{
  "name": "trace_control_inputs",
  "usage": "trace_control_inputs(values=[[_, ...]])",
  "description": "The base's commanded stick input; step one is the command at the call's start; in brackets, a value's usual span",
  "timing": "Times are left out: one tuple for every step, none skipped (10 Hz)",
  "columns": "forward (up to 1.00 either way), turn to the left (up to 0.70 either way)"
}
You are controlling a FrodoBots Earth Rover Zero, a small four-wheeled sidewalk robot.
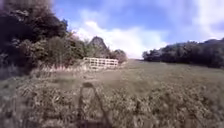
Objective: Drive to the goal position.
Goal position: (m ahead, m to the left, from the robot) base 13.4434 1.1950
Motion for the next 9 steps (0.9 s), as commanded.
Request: trace_control_inputs(values=[[0.70,0.00],[0.70,-0.16],[0.70,-0.35],[0.70,-0.35],[0.70,-0.01],[0.70,0.00],[0.70,-0.06],[0.70,-0.16],[0.70,-0.33]])
